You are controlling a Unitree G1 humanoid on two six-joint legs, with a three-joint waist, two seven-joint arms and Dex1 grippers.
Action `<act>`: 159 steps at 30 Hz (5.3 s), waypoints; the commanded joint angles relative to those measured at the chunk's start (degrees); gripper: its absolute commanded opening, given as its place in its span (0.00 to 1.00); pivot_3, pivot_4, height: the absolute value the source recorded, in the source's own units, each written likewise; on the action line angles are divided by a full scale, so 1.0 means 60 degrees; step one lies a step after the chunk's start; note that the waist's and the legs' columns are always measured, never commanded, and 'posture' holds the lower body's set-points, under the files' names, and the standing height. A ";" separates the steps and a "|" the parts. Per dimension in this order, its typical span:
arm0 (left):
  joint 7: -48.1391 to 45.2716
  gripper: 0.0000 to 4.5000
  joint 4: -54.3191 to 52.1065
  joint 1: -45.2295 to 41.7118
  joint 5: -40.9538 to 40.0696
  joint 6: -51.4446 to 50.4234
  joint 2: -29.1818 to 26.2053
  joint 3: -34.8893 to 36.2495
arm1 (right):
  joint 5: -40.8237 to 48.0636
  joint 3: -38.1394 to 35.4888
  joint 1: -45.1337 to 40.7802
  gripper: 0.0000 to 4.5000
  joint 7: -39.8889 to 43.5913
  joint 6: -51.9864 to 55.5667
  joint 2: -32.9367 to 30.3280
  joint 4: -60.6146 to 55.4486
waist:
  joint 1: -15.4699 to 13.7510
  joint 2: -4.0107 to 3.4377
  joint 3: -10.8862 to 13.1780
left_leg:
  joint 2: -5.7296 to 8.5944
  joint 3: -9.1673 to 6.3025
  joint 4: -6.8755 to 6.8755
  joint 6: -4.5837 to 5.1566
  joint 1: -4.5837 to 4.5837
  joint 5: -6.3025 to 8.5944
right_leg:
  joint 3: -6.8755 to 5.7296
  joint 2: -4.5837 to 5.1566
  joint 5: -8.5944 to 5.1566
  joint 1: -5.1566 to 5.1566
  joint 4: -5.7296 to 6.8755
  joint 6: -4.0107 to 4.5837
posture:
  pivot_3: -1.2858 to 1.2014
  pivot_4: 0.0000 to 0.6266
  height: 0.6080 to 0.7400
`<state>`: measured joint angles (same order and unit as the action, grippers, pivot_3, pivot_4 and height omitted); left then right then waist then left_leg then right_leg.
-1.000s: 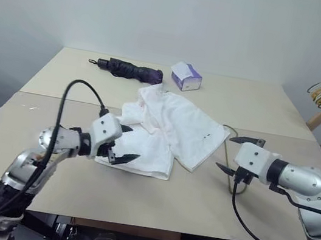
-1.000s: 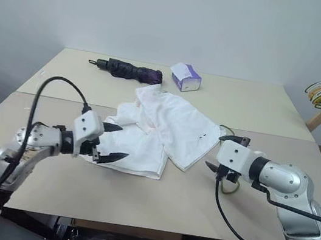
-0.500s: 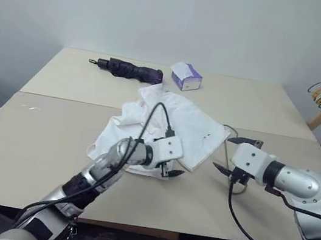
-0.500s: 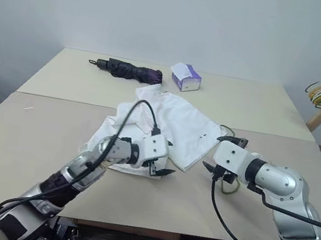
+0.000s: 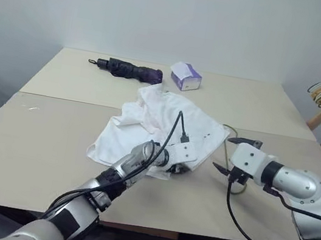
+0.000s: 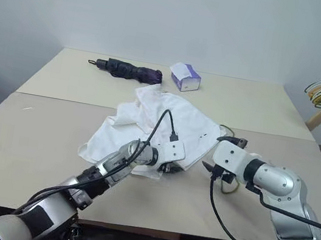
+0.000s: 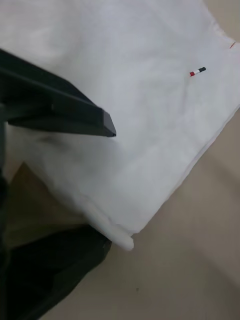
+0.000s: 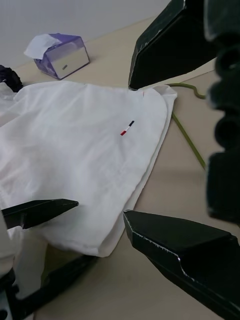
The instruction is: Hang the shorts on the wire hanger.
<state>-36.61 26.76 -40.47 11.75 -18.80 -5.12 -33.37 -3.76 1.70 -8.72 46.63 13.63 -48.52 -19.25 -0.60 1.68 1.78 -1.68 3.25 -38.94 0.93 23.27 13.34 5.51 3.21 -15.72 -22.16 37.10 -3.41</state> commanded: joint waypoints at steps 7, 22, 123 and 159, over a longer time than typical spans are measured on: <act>0.0045 0.01 0.0860 -0.0365 0.0170 0.0582 0.0101 0.0397 | -0.0085 -0.0114 -0.0307 1.00 -0.0182 0.0054 0.0039 -0.0184 | 0.0097 -0.0001 0.0000 | -0.0001 -0.0002 0.0003 0.0000 0.0000 0.0000 | 0.0002 -0.0001 0.0000 -0.0002 0.0000 0.0001 | 0.52 0.00 1.00; -0.2088 0.01 -0.3821 0.1712 -0.1167 0.0503 -0.1840 0.1282 | -0.0156 -0.0047 -0.0412 1.00 -0.0170 0.0017 0.0083 -0.0085 | 0.0155 -0.0005 -0.0002 | -0.0006 0.0001 0.0013 -0.0001 0.0003 0.0000 | 0.0005 0.0001 0.0000 -0.0009 0.0002 0.0003 | 0.53 0.00 1.00; -0.3948 0.01 -0.9179 0.5285 -0.5000 -0.3962 -0.7229 0.4567 | -0.1293 0.1638 -0.1740 1.00 -0.0956 -0.1222 0.1213 0.1488 | 0.0623 -0.0019 -0.0076 | -0.0030 0.0013 0.0036 -0.0004 -0.0038 0.0002 | 0.0005 0.0002 -0.0012 -0.0003 0.0015 0.0028 | 0.52 0.00 1.00; -0.5426 0.00 -0.7525 0.6946 -0.6295 -0.2784 -1.0175 1.0444 | -0.6665 0.5781 -0.6719 0.55 -0.5198 -0.8435 0.4587 1.0748 | 0.0230 0.0007 -0.0046 | -0.0037 0.0024 0.0053 -0.0016 -0.0070 -0.0002 | -0.0019 0.0014 -0.0035 -0.0022 0.0100 0.0070 | 0.57 0.00 1.00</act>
<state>-69.43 -19.02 1.28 -26.95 -37.01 -64.94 28.13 -43.76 36.92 -47.10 16.50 -36.01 -20.45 45.09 0.78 1.72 1.50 -1.90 3.40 -38.61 0.83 22.84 13.33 5.40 3.30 -15.93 -22.29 37.70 -2.98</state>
